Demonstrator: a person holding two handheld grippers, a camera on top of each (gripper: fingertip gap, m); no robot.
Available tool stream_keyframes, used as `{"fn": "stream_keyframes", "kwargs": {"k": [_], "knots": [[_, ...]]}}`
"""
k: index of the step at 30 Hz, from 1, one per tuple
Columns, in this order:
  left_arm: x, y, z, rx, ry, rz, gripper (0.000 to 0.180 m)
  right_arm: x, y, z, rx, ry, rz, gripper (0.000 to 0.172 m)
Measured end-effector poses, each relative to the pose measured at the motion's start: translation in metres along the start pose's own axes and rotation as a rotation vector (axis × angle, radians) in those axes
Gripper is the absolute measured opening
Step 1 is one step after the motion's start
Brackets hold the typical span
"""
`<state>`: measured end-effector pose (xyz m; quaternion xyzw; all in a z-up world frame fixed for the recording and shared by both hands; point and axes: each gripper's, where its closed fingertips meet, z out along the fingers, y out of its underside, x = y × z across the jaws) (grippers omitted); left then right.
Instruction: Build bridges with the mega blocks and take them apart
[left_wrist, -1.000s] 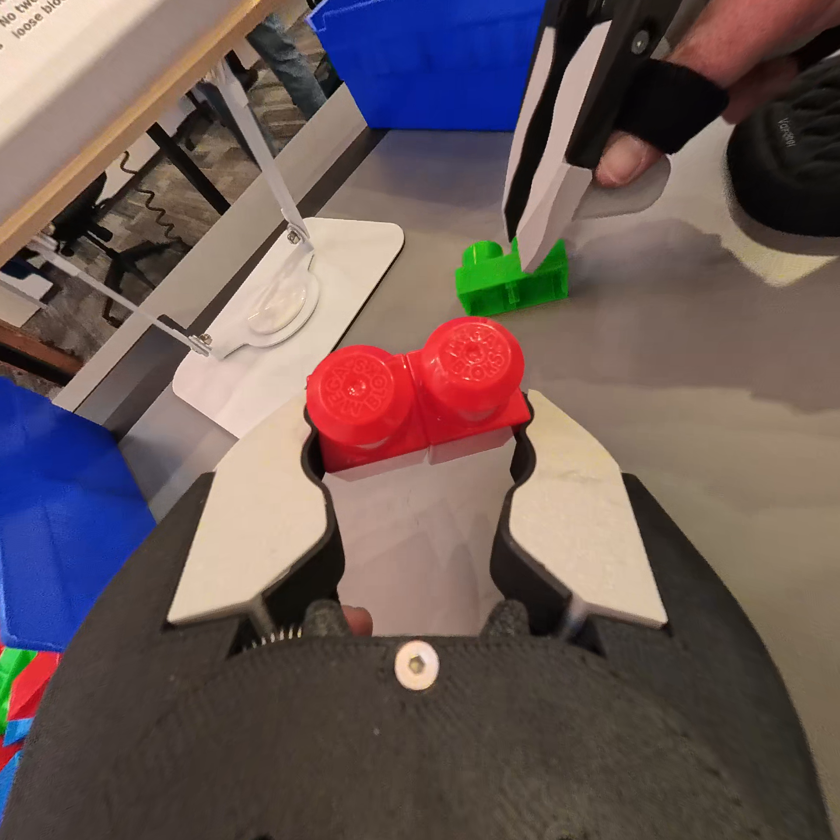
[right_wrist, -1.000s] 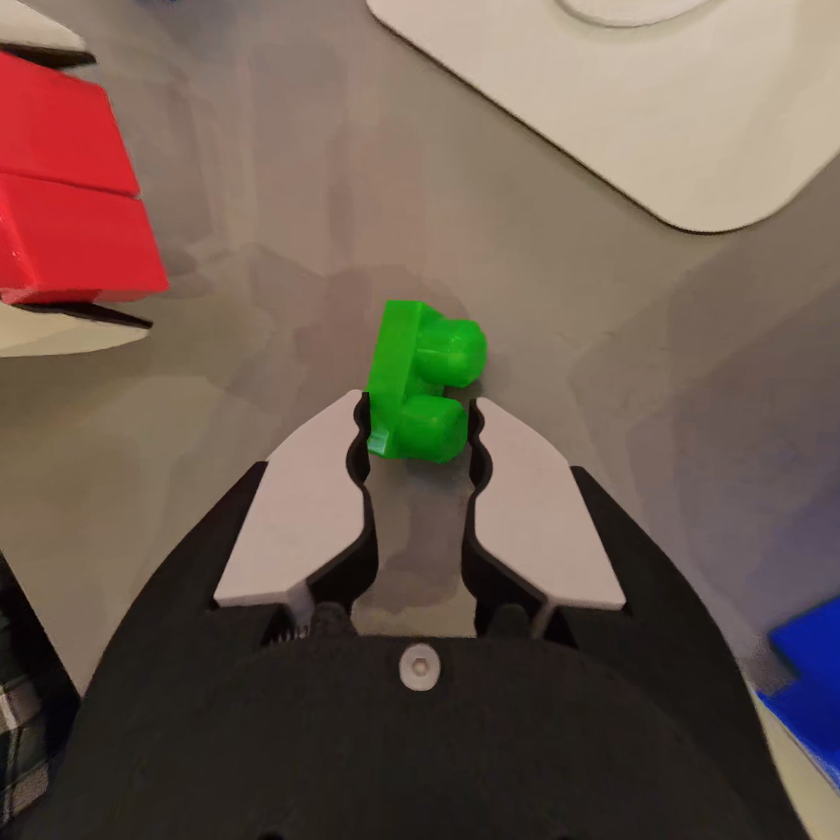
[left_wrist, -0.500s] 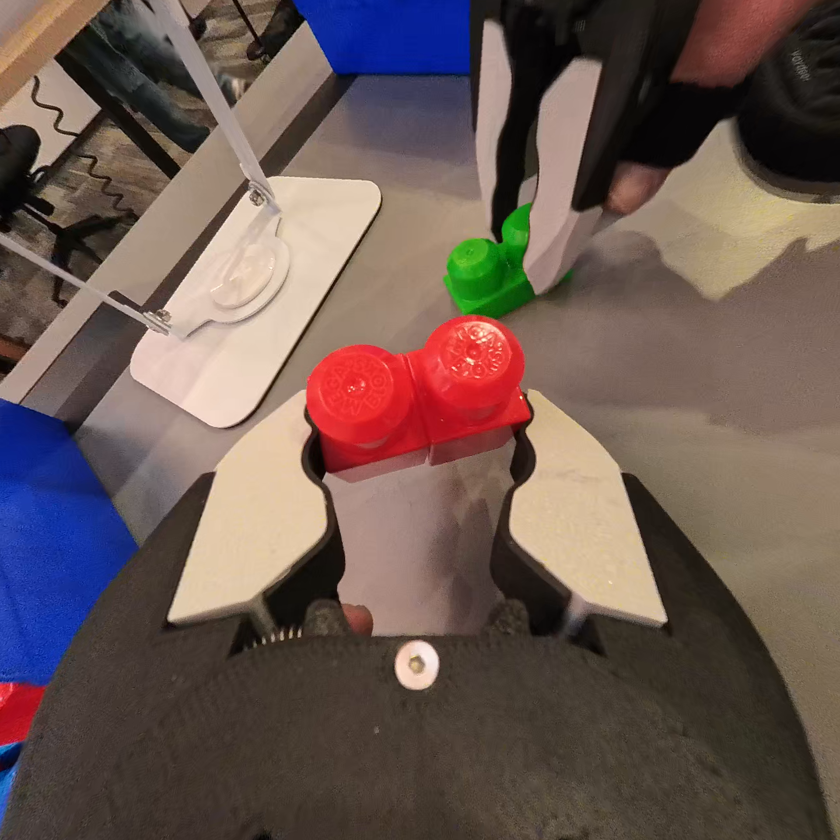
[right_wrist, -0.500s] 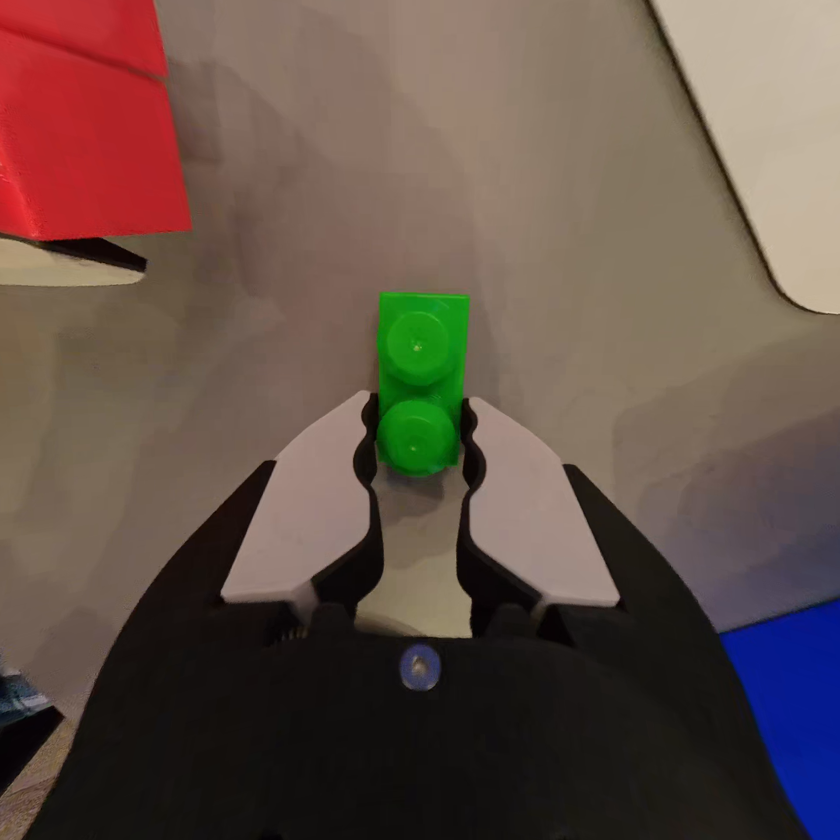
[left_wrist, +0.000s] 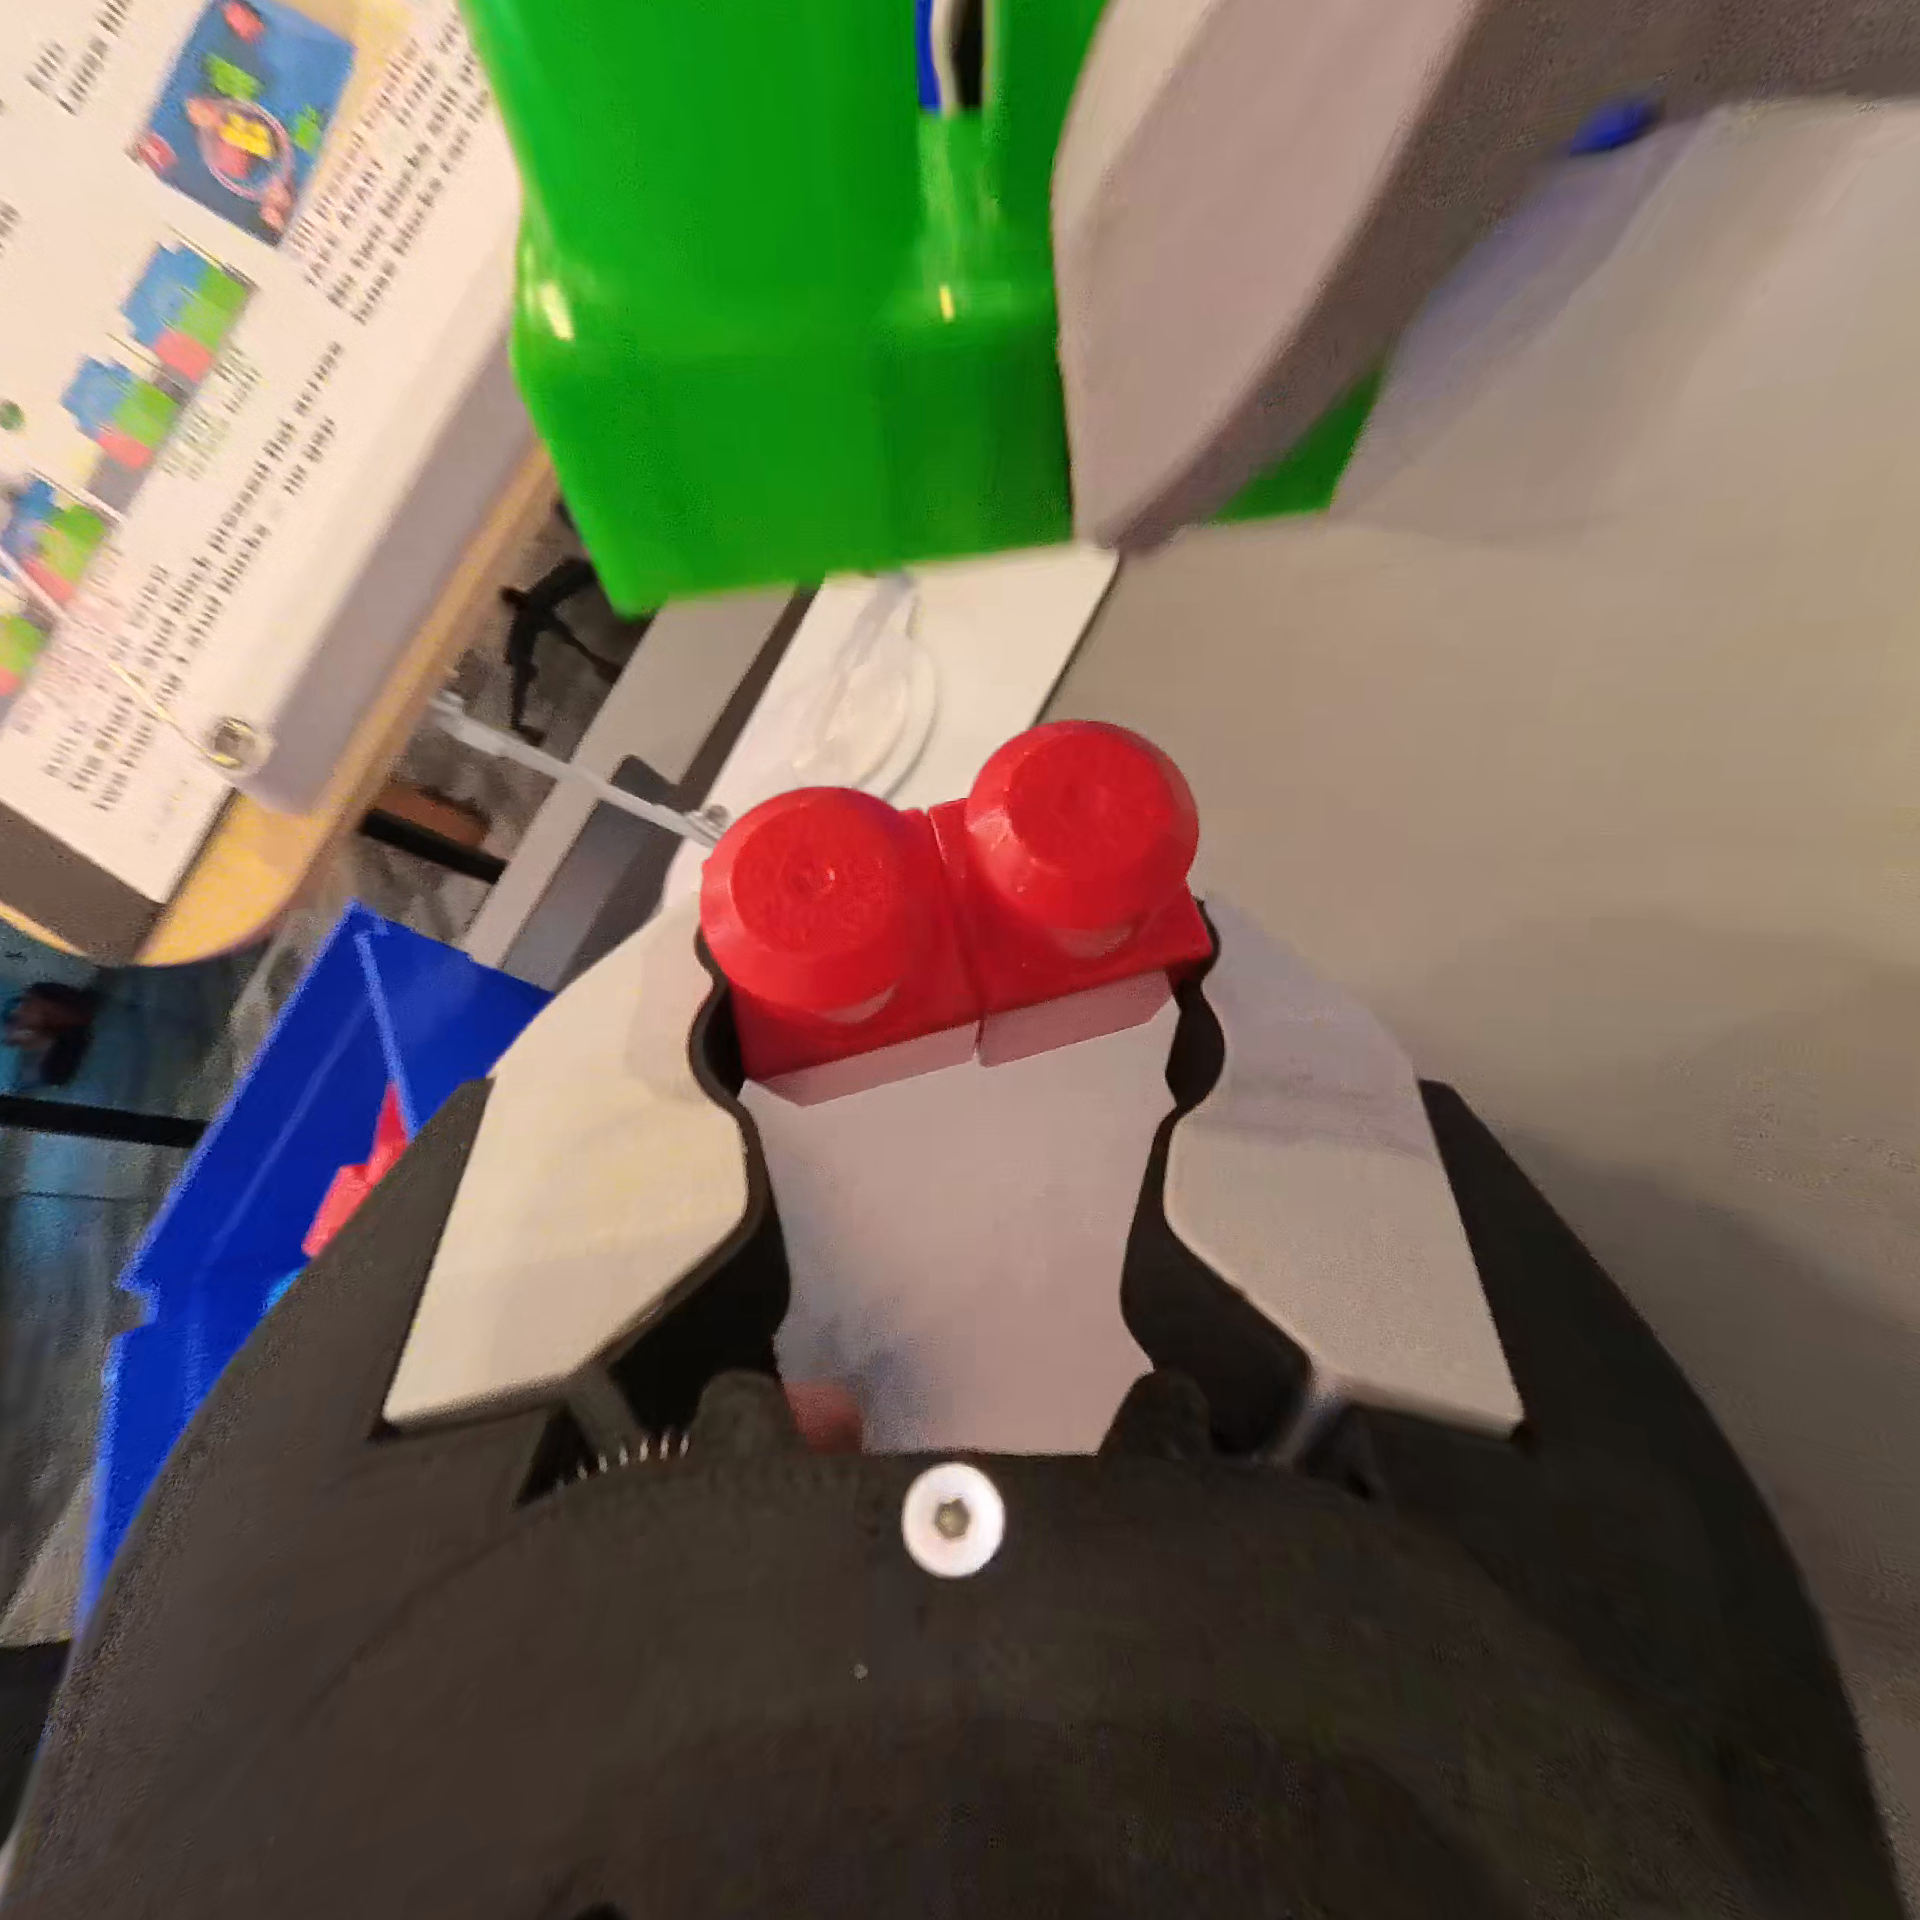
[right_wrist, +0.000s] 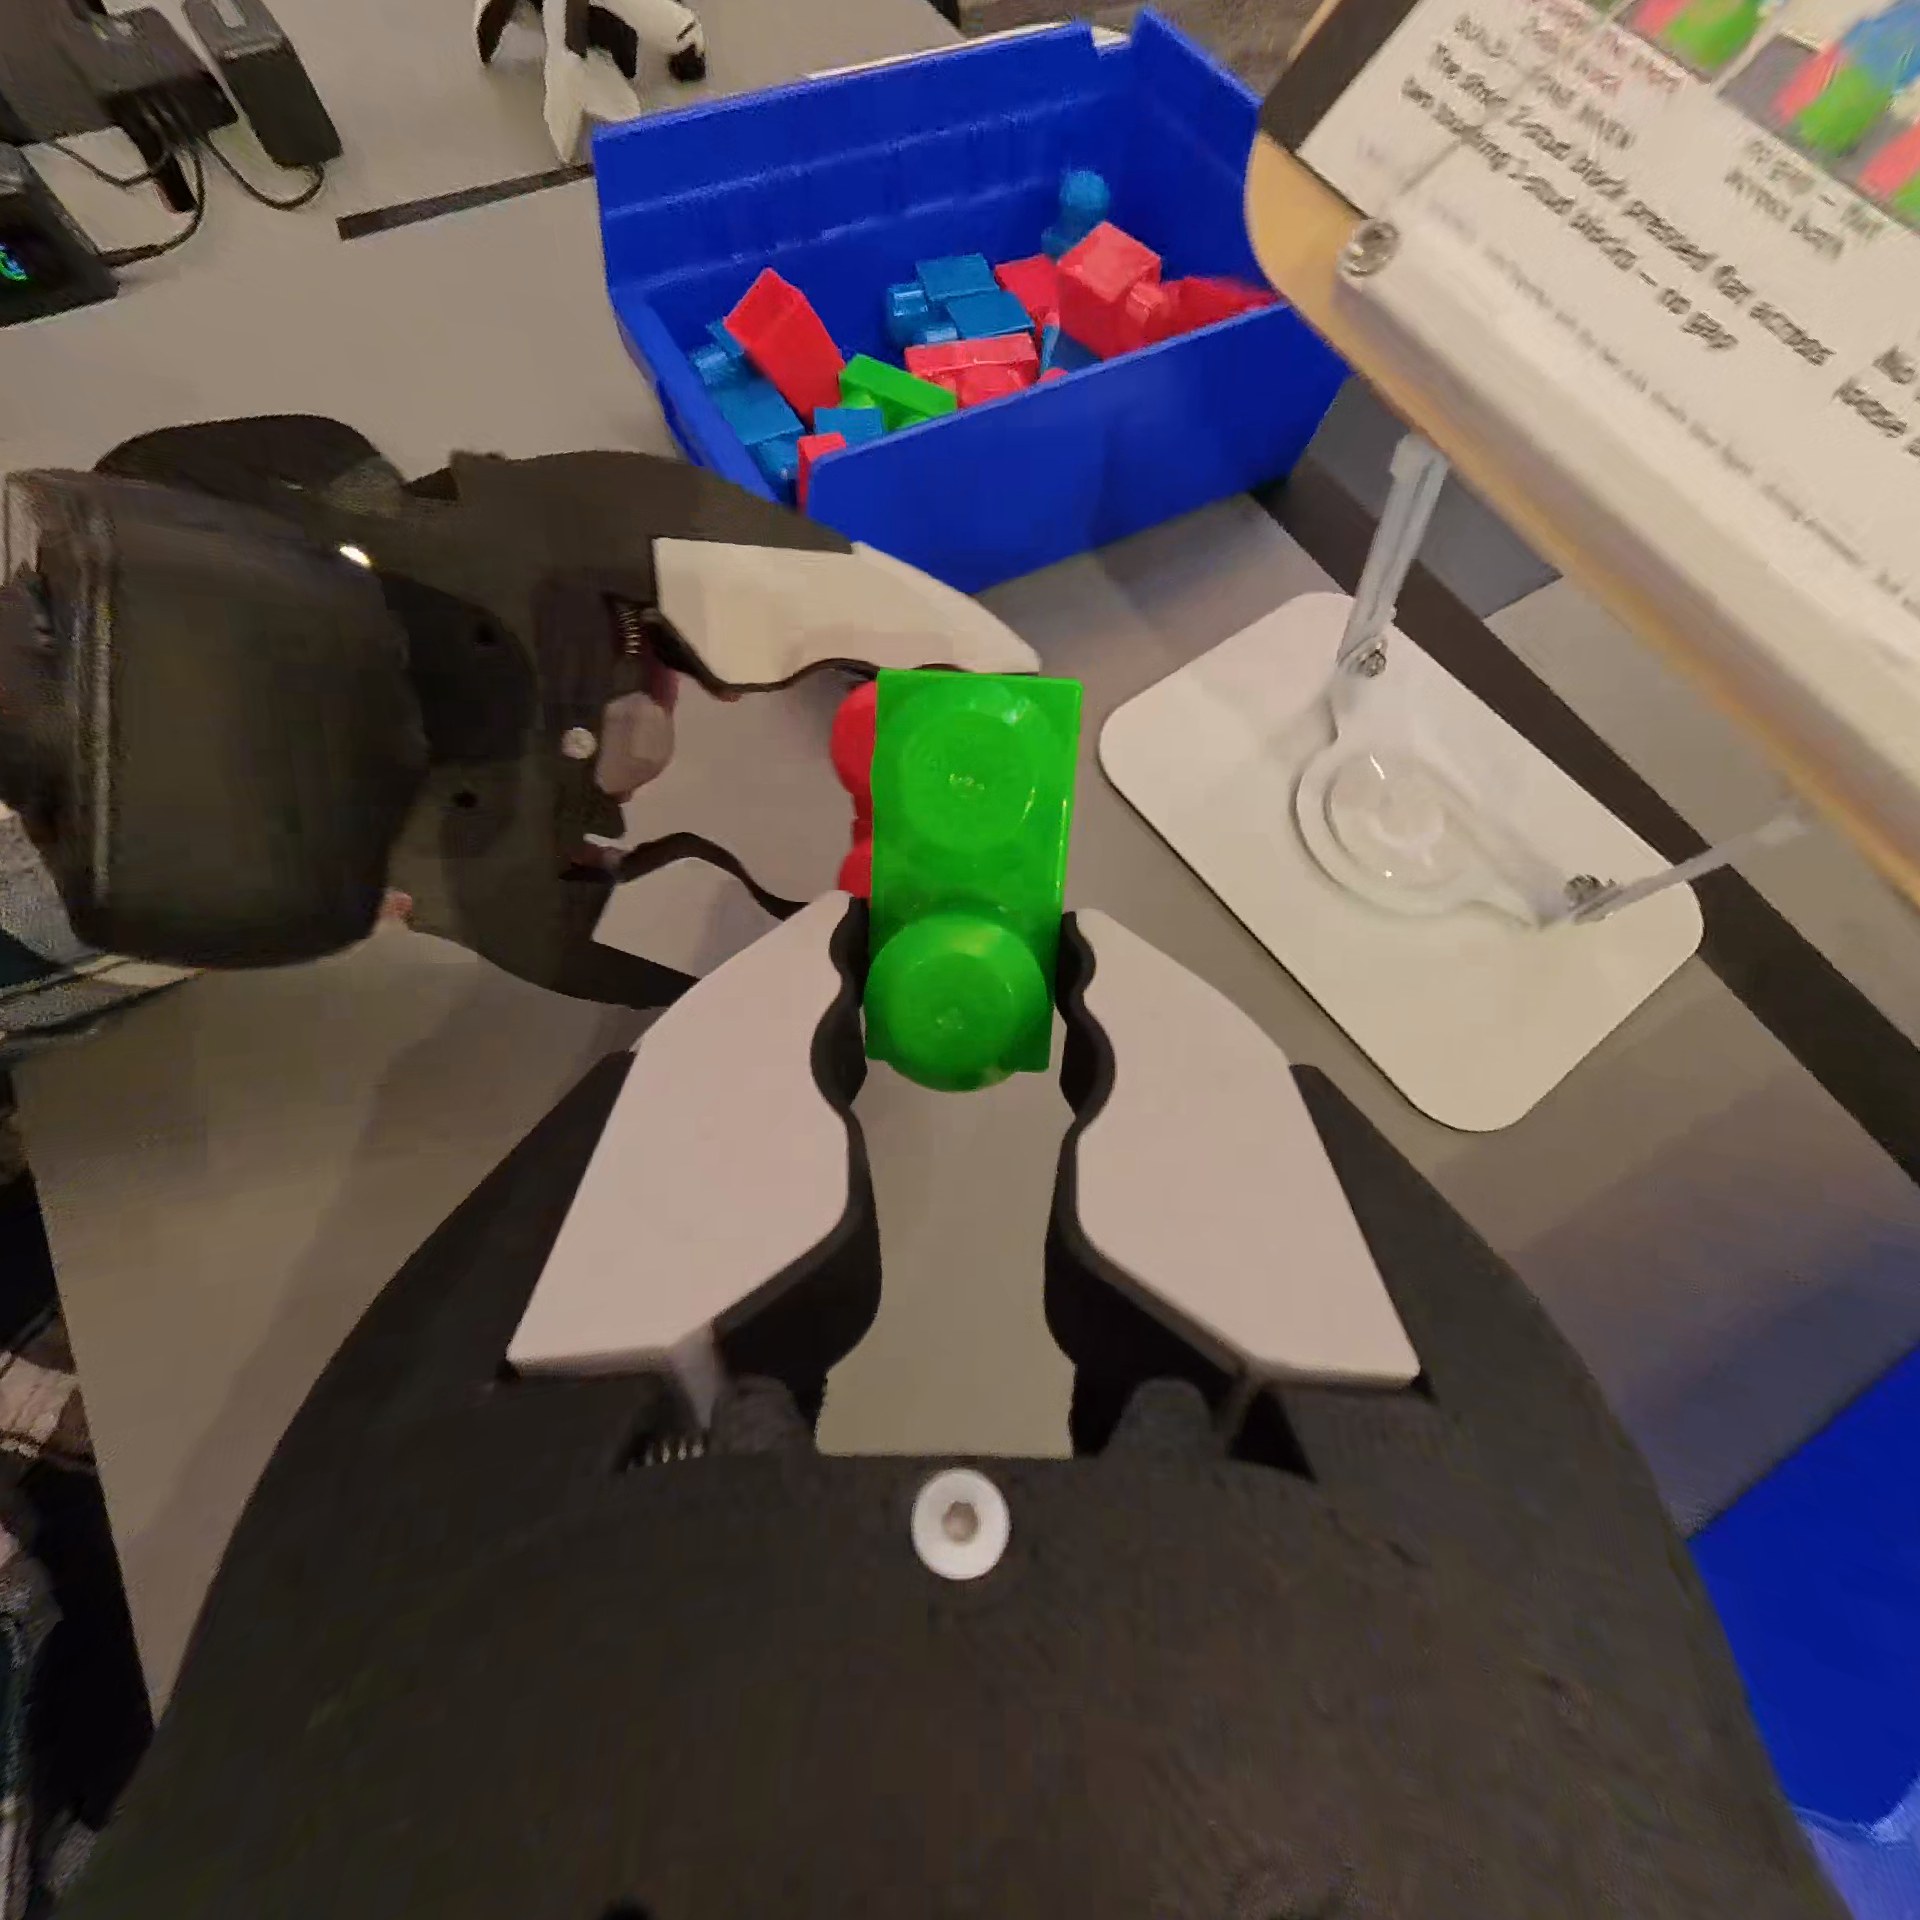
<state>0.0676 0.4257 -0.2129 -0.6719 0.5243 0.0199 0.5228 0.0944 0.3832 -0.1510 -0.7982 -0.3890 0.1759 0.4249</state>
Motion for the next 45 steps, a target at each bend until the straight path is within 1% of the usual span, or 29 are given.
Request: {"fn": "stream_keyframes", "kwargs": {"k": [3,7,11,15,18,22,30,32,35,37,39,41,43,45], "knots": [[-0.007,-0.014,-0.002,0.007,-0.034,0.035,0.080,-0.007,-0.004,0.004,0.014,0.028,-0.022,0.035],[-0.015,-0.029,-0.006,0.002,-0.087,0.090,0.080,-0.007,-0.008,0.005,0.042,0.088,-0.046,0.035],[-0.023,-0.044,-0.010,0.018,-0.125,0.134,0.080,-0.003,-0.016,0.000,0.085,0.167,-0.094,0.035],[-0.031,-0.055,-0.014,0.016,-0.183,0.186,0.079,0.002,-0.021,-0.006,0.097,0.223,-0.129,0.035],[-0.035,-0.062,-0.016,0.022,-0.206,0.235,0.079,0.004,-0.024,-0.011,0.108,0.231,-0.152,0.035],[-0.039,-0.072,-0.018,0.022,-0.238,0.306,0.079,0.007,-0.024,-0.016,0.065,0.235,-0.165,0.035],[-0.040,-0.082,-0.015,0.015,-0.210,0.321,0.077,0.016,-0.024,-0.020,0.020,0.251,-0.154,0.035],[-0.041,-0.082,-0.014,0.012,-0.209,0.332,0.078,0.017,-0.025,-0.020,0.047,0.251,-0.149,0.035],[-0.039,-0.084,-0.013,0.031,-0.196,0.349,0.078,0.017,-0.025,-0.020,0.054,0.195,-0.131,0.037],[-0.033,-0.088,-0.013,0.065,-0.153,0.317,0.078,0.015,-0.028,-0.021,0.073,0.165,-0.133,0.047],[-0.031,-0.091,-0.014,0.077,-0.142,0.307,0.079,0.014,-0.029,-0.022,0.077,0.148,-0.134,0.046],[-0.030,-0.094,-0.015,0.114,-0.115,0.270,0.078,0.017,-0.031,-0.029,0.098,0.139,-0.123,0.055],[-0.030,-0.097,-0.018,0.142,-0.098,0.265,0.078,0.017,-0.031,-0.035,0.109,0.105,-0.115,0.071],[-0.030,-0.106,-0.026,0.217,-0.084,0.267,0.078,0.011,-0.039,-0.046,0.185,0.016,-0.104,0.087]]}}
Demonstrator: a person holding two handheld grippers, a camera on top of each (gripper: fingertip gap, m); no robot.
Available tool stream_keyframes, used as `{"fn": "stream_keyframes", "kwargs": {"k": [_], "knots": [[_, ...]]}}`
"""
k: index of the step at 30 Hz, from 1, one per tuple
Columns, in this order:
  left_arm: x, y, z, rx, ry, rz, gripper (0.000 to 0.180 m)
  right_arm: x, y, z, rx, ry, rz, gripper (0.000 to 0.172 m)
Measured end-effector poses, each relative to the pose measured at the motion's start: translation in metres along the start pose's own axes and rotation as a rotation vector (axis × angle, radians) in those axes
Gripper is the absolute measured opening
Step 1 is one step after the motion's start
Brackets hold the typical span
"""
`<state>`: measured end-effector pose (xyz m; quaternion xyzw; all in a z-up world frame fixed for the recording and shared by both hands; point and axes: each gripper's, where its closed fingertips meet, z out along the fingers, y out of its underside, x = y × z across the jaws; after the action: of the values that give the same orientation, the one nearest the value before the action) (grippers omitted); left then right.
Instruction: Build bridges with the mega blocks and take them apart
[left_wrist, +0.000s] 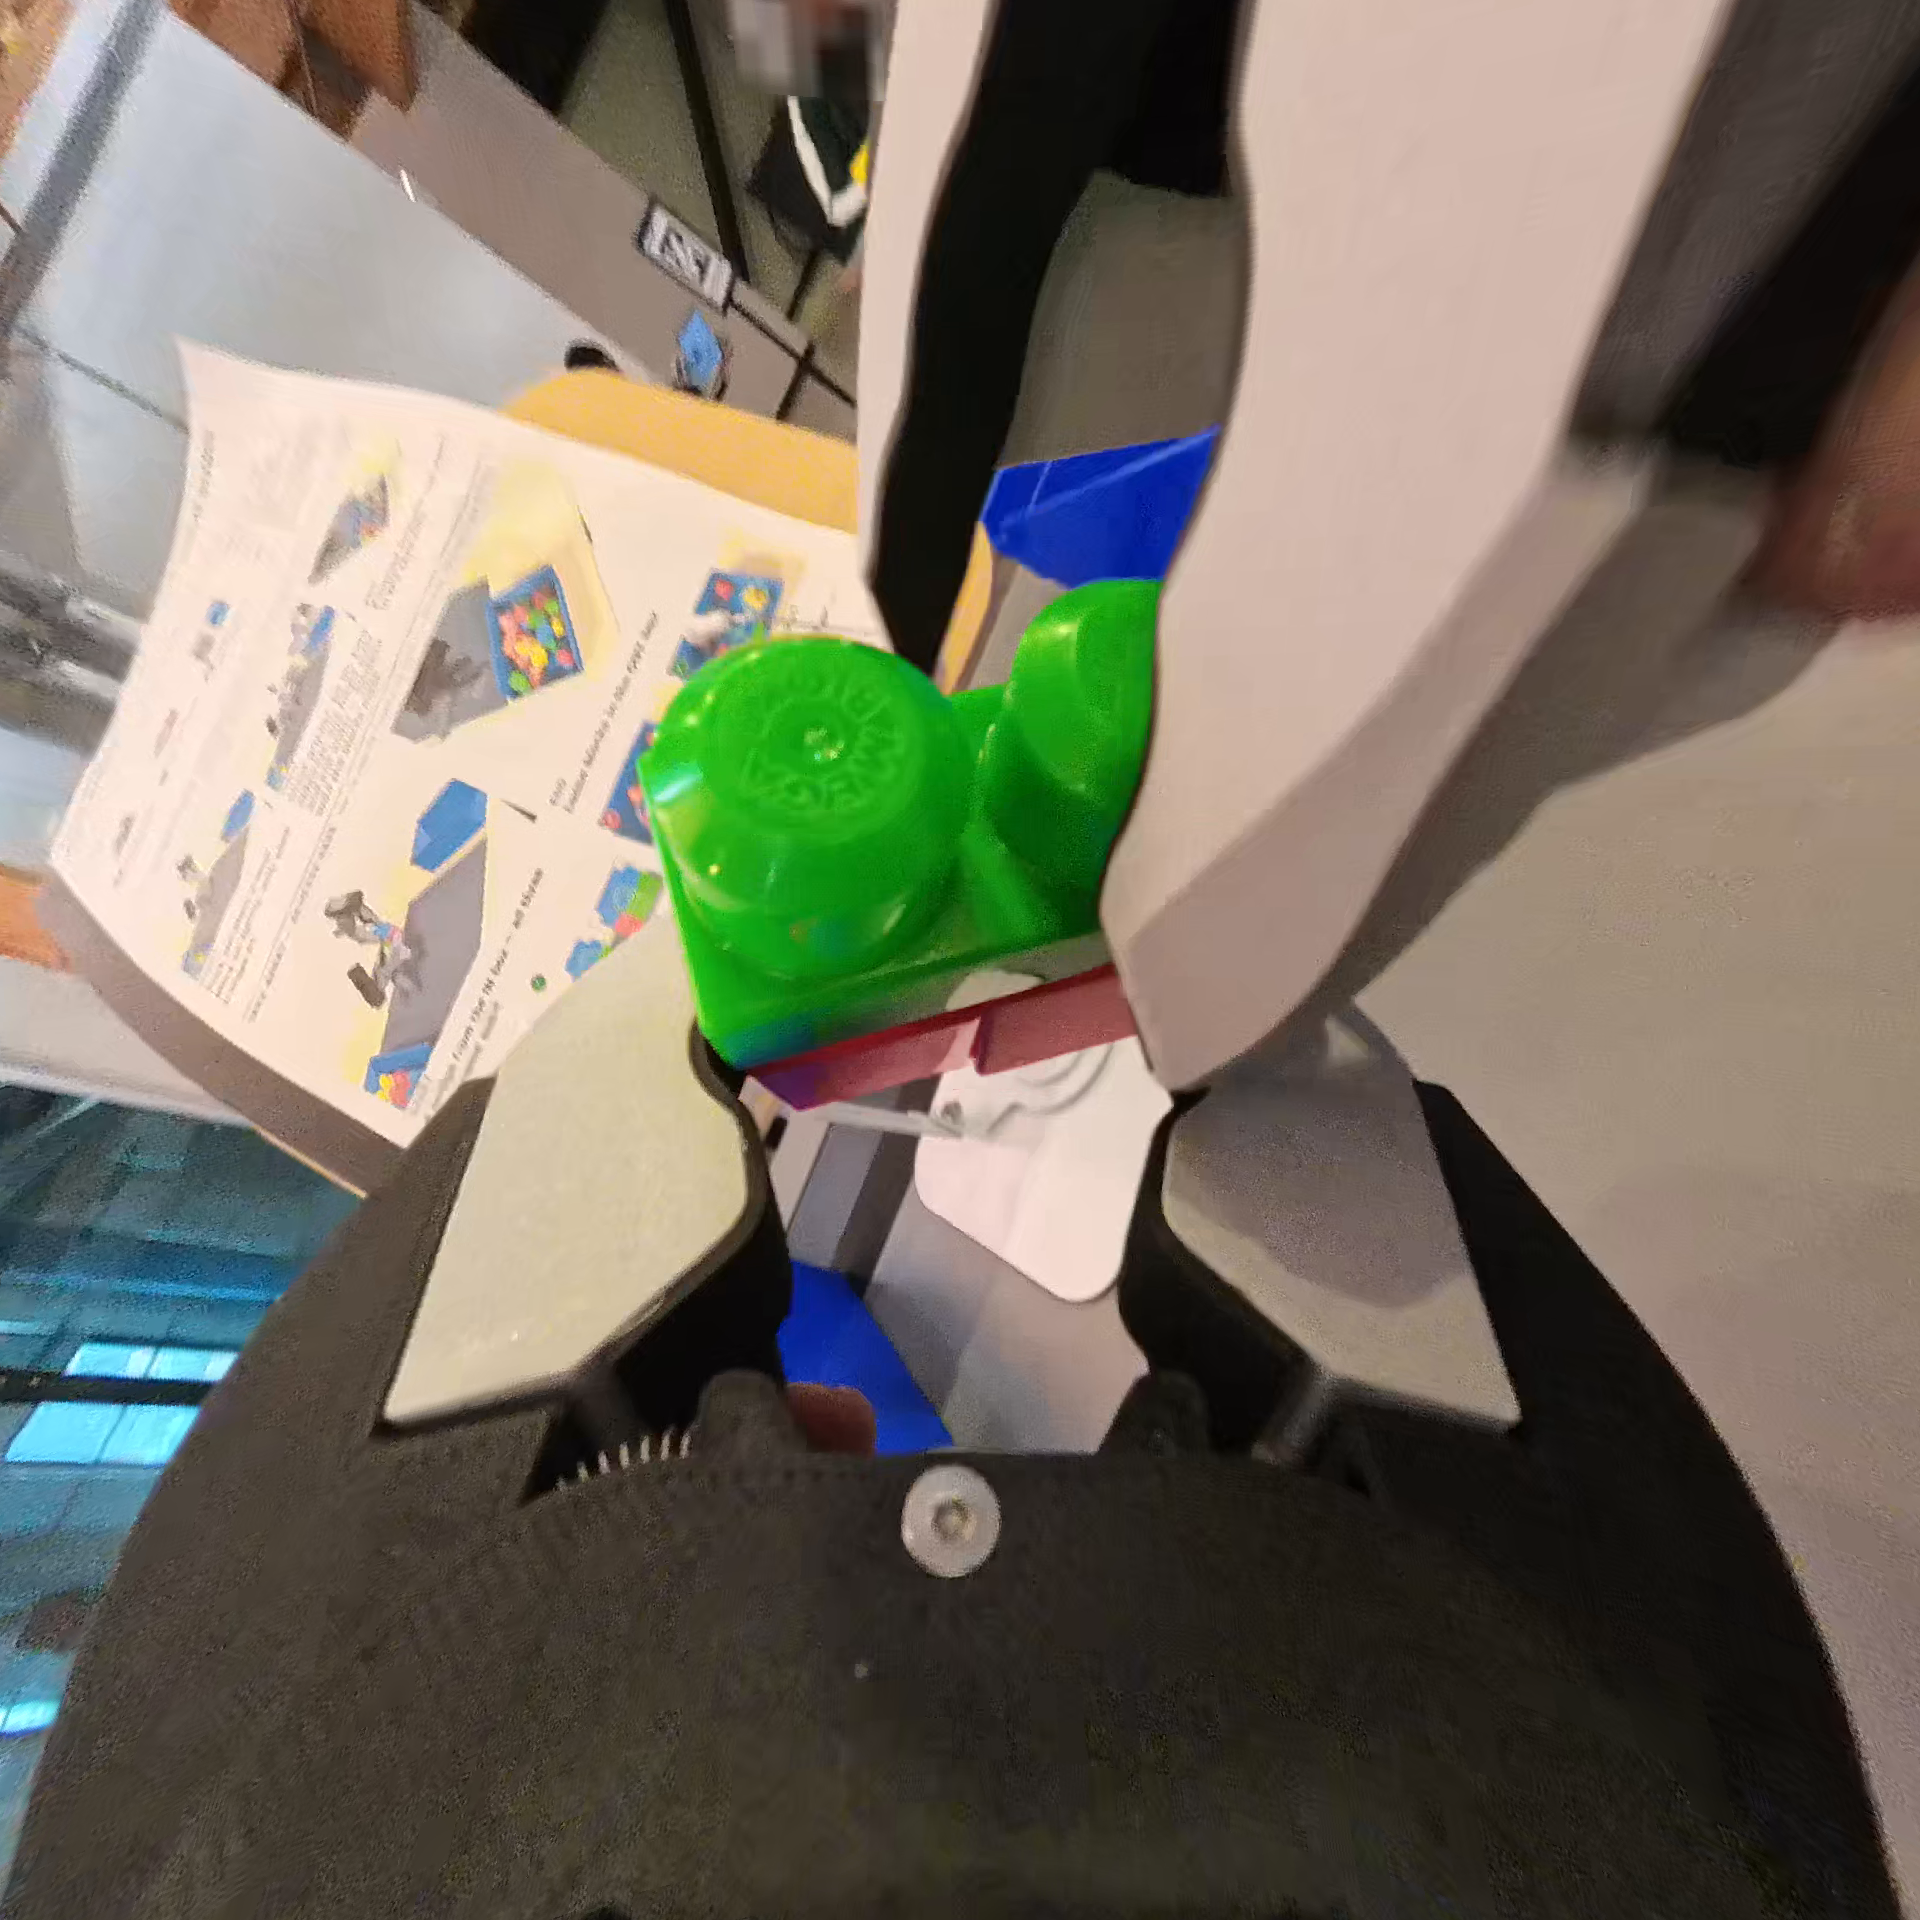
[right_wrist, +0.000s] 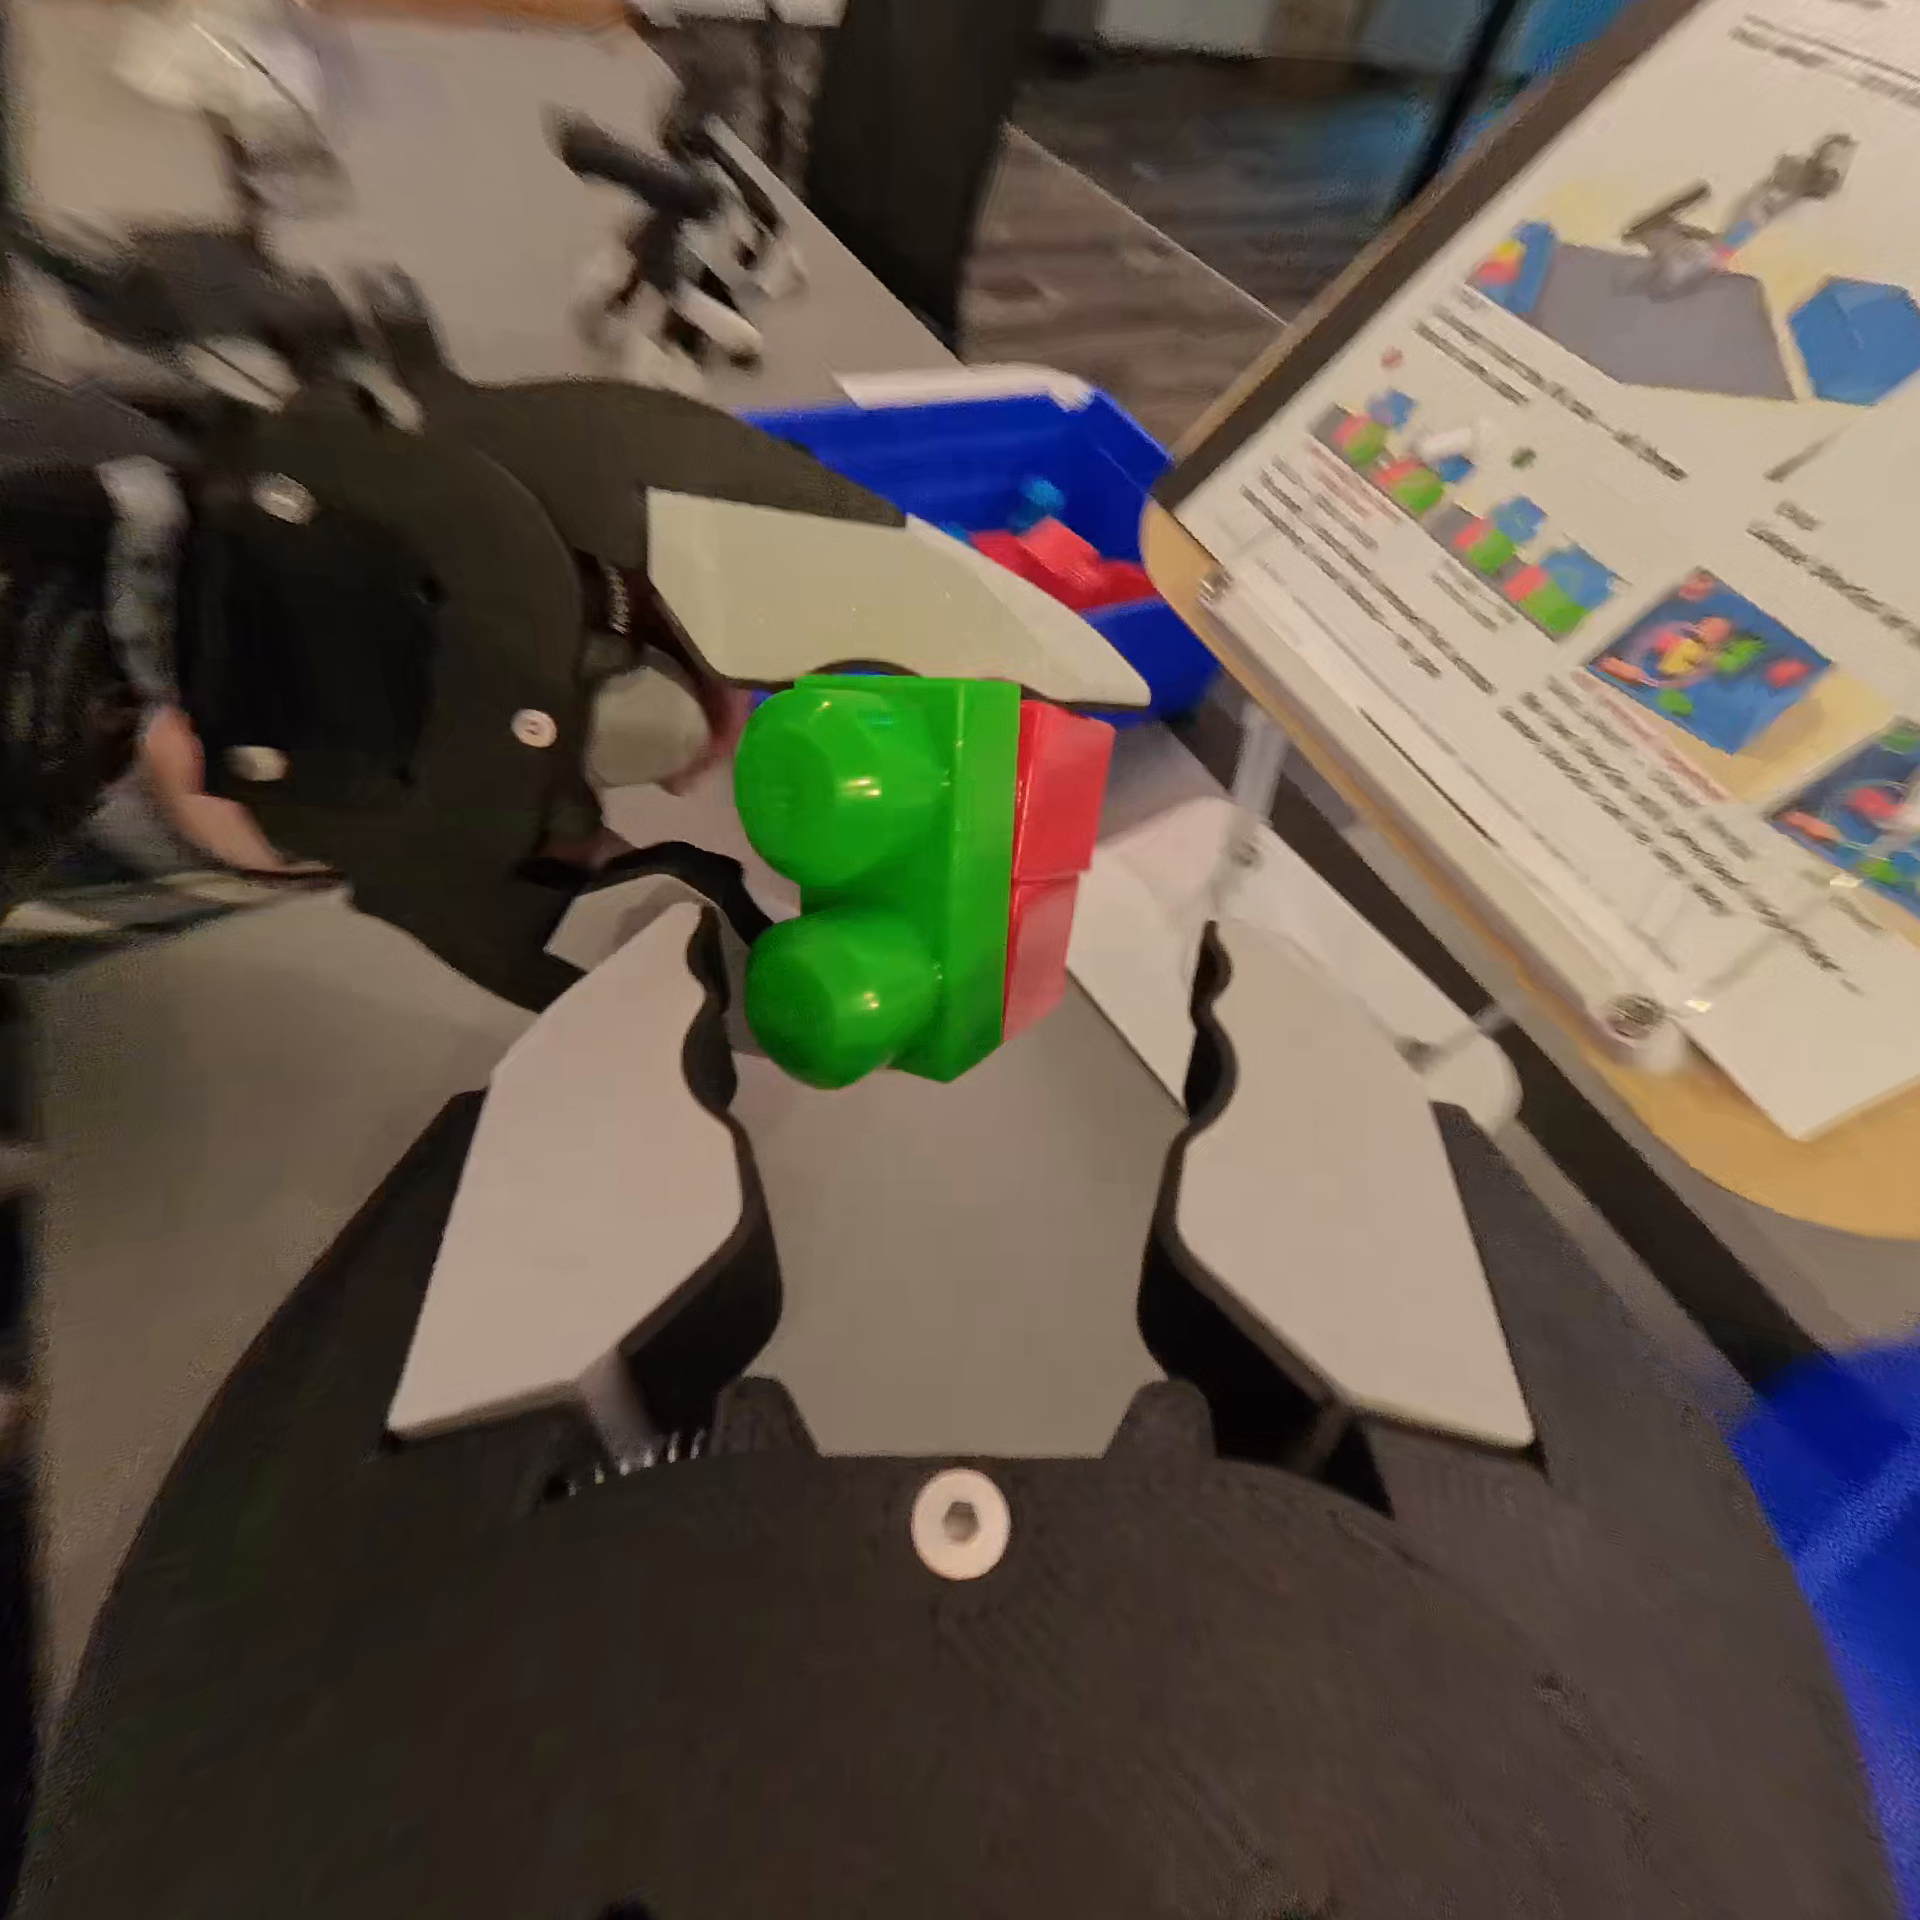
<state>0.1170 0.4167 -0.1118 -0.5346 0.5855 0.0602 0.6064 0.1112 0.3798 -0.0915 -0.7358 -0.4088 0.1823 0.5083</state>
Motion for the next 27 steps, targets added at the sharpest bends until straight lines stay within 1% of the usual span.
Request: {"fn": "stream_keyframes", "kwargs": {"k": [1,2,5,7,10,12,13,15,17,21,27], "knots": [[0.000,-0.006,-0.004,0.042,0.006,0.016,0.079,-0.004,-0.005,-0.006,0.037,-0.074,0.039,0.097],[0.001,-0.015,-0.011,0.096,0.013,0.041,0.079,-0.007,-0.010,-0.011,0.064,-0.154,0.086,0.105],[-0.002,-0.038,-0.028,0.197,-0.007,0.103,0.079,-0.018,-0.029,-0.026,0.155,-0.402,0.231,0.123],[-0.003,-0.051,-0.038,0.246,-0.021,0.157,0.079,-0.028,-0.032,-0.028,0.125,-0.498,0.232,0.136],[-0.005,-0.063,-0.045,0.266,-0.040,0.225,0.079,-0.044,-0.038,-0.029,0.107,-0.581,0.194,0.142],[-0.005,-0.069,-0.047,0.262,-0.068,0.278,0.079,-0.049,-0.038,-0.026,0.082,-0.575,0.161,0.139],[-0.004,-0.072,-0.048,0.261,-0.077,0.294,0.078,-0.050,-0.040,-0.027,0.078,-0.574,0.149,0.135],[-0.006,-0.073,-0.047,0.239,-0.104,0.320,0.079,-0.050,-0.044,-0.030,0.089,-0.568,0.139,0.123],[-0.007,-0.074,-0.047,0.241,-0.118,0.337,0.079,-0.056,-0.044,-0.035,0.088,-0.610,0.128,0.106],[-0.010,-0.080,-0.051,0.250,-0.143,0.366,0.079,-0.058,-0.050,-0.041,0.111,-0.627,0.115,0.101],[-0.018,-0.088,-0.059,0.269,-0.188,0.387,0.079,-0.060,-0.059,-0.046,0.120,-0.604,0.060,0.098]]}}
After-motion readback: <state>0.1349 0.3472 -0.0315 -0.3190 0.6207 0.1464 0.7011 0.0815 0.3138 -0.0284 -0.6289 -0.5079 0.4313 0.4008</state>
